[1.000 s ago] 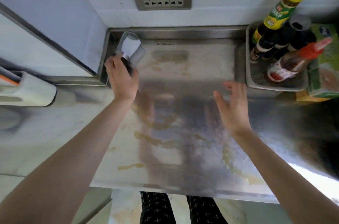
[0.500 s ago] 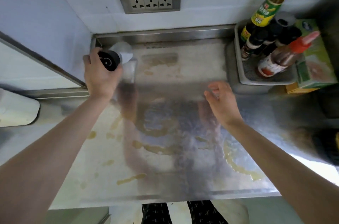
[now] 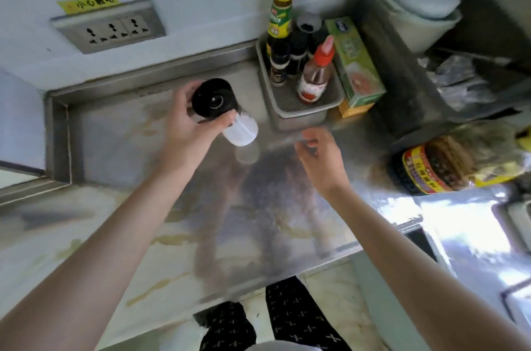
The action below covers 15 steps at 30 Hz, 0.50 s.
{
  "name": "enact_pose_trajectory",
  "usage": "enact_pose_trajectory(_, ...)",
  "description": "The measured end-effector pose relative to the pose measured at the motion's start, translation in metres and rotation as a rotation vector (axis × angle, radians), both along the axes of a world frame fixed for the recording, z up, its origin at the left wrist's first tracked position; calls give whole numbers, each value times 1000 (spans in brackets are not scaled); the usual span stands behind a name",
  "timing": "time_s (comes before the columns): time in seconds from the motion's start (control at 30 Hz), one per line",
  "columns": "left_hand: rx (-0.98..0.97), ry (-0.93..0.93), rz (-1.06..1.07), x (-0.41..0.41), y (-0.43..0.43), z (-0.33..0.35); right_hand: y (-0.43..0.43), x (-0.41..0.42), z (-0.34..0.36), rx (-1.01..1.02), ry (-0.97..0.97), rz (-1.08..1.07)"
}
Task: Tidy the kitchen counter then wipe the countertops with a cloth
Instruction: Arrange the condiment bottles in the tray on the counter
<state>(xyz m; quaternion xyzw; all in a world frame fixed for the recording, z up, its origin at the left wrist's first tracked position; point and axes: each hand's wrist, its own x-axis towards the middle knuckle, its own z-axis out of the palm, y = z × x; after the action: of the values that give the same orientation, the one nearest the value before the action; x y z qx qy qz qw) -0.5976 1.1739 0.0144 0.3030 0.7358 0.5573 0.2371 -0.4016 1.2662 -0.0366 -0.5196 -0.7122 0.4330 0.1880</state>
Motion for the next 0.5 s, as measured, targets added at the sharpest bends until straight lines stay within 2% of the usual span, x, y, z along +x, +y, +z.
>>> enact_pose_trajectory(0.1, 48, 35, 25, 21, 36, 6, 22, 30, 0, -13, 10, -112)
enact_pose_trajectory(0.2, 100, 74, 28, 33, 72, 5, 40, 46, -1, -29, 18, -127)
enact_pose_trajectory(0.5, -15, 198, -112, 41, 142, 3, 23, 68, -15, -12, 9, -161)
